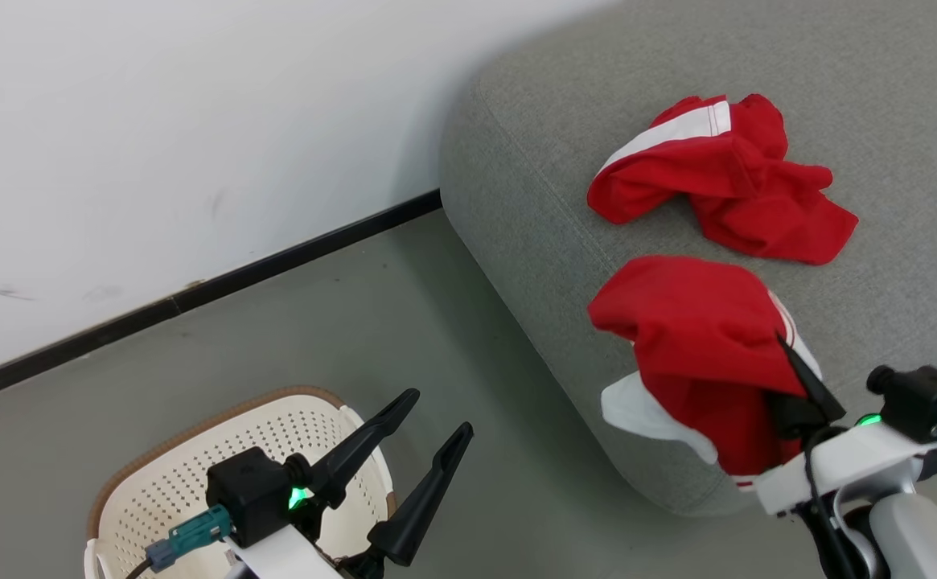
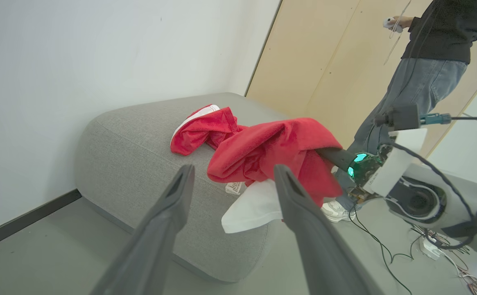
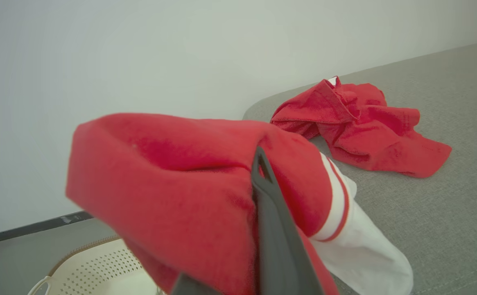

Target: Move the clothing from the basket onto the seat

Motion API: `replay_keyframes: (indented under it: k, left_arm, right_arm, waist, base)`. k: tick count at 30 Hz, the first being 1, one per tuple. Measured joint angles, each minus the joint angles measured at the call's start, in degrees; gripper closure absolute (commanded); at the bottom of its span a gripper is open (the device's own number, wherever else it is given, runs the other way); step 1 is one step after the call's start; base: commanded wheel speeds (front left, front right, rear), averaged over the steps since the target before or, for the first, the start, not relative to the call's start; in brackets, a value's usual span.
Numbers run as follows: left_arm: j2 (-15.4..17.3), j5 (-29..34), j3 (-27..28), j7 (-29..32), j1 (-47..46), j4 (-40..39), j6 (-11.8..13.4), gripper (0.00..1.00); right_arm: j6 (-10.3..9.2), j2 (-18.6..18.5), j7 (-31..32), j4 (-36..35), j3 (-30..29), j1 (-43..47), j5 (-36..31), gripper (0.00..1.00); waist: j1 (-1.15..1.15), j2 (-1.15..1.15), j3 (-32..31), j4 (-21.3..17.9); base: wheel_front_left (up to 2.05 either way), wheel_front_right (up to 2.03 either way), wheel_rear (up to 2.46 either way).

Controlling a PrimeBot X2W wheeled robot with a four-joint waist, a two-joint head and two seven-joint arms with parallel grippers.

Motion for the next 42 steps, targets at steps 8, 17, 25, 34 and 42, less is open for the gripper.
replay_keyframes:
  k: [8,17,25,34,42]
  left_arm:
    - [0.58,0.44,-0.03,0.02,0.01,-1.49,0.09,0.0]
    - [1.35,0.66,0.38,0.05,-0.01,-2.71,0.25,0.0]
    - [2.1,0.8,1.08,0.1,-0.04,-3.12,0.25,0.0]
    - [2.5,0.79,1.16,0.65,-0.06,-3.52,0.25,0.0]
    - [3.52,0.71,1.53,1.15,-0.13,-3.92,0.23,0.0]
  right_arm:
    - [0.0,1.2,3.23,2.59,-4.77,-5.46,7.72,1.0]
    - [0.0,0.79,8.33,4.36,-10.21,-15.79,11.2,1.0]
    - [0.0,-2.59,14.01,9.07,-18.82,-26.11,11.88,1.0]
    - [0.0,-3.28,18.19,16.56,-30.51,-35.57,10.71,1.0]
    - [0.0,-3.87,19.16,21.34,-37.72,-39.46,7.1,1.0]
  waist:
    - [0.0,0.0,2.43,0.65]
    - [0.0,0.0,4.69,2.65]
    - [0.0,0.0,6.39,4.84]
    - [0.0,0.0,8.42,7.45]
    - [0.0,0.0,10.18,9.88]
  base:
    - [0.0,0.0,0.0]
    - [0.0,0.0,0.0]
    - [0.0,0.0,0.0]
    - [0.0,0.0,0.0]
    - [0.0,0.0,0.0]
